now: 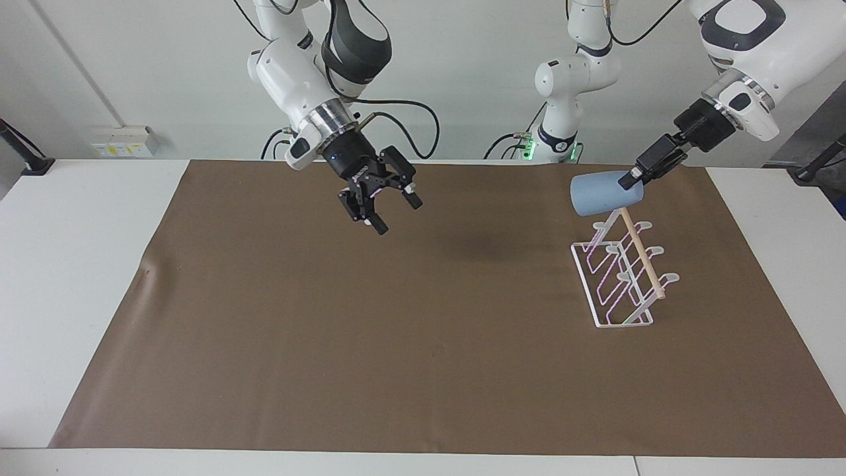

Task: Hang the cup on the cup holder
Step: 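Open the right gripper and withdraw it while the left gripper holds the cup, then lower the cup onto the rack top with the left gripper and release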

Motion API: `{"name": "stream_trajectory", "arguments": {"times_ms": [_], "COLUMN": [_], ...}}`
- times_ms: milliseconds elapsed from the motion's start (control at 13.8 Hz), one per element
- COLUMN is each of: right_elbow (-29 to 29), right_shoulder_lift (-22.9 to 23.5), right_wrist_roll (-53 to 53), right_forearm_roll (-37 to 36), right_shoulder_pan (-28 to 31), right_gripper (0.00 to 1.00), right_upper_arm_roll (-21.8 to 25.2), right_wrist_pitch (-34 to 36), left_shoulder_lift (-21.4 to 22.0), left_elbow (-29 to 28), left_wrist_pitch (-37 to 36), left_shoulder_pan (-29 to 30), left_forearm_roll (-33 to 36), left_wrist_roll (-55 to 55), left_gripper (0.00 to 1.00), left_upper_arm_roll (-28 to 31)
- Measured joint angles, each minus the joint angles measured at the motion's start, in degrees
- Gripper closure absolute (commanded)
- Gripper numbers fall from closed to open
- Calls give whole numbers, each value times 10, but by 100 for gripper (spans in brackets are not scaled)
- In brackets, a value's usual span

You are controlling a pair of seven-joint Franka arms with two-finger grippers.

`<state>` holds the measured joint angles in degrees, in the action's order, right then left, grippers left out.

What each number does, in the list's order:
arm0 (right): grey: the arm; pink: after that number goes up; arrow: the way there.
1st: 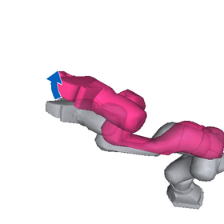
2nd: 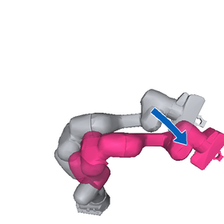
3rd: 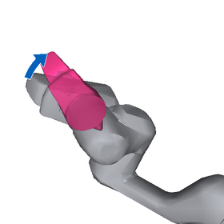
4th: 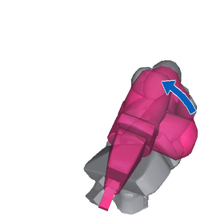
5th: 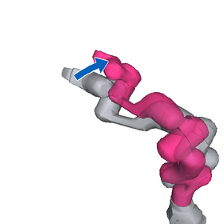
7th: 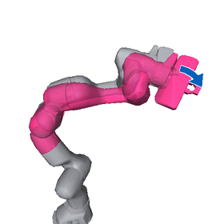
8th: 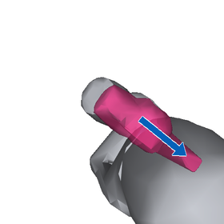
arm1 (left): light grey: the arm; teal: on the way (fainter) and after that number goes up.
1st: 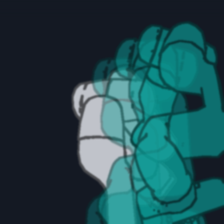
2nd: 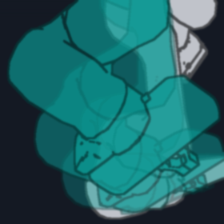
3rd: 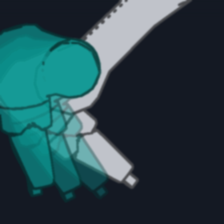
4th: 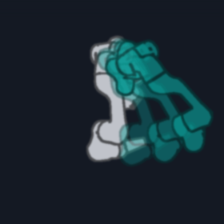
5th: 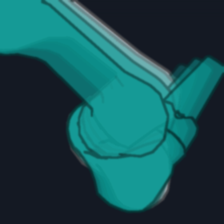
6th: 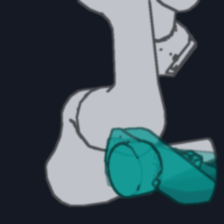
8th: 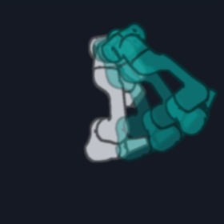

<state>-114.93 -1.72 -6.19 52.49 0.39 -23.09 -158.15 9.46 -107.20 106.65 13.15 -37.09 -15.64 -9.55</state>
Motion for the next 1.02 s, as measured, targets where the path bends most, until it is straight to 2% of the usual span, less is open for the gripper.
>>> {"name": "stream_trajectory", "arguments": {"times_ms": [218, 363, 726, 1017], "right_elbow": [6, 10, 28, 122], "right_shoulder_lift": [-1, -3, -11, -7], "right_wrist_roll": [1, 1, 1, 23], "right_forearm_roll": [-214, -298, -423, -455], "right_shoulder_pan": [1, 1, 2, 3], "right_gripper": [0, 0, 0, 0], "right_upper_arm_roll": [80, 121, 195, 226], "right_wrist_pitch": [111, 178, 336, 504], "left_shoulder_lift": [-9, -14, -34, -68], "left_elbow": [-1, -9, -26, -29], "left_wrist_pitch": [61, 112, 215, 273], "left_shoulder_pan": [-6, -19, -35, -54], "left_forearm_roll": [62, 85, 159, 204], "left_wrist_roll": [11, 11, 13, 13], "left_gripper": [100, 100, 100, 100], "left_upper_arm_roll": [-6, -7, -8, -9]}}
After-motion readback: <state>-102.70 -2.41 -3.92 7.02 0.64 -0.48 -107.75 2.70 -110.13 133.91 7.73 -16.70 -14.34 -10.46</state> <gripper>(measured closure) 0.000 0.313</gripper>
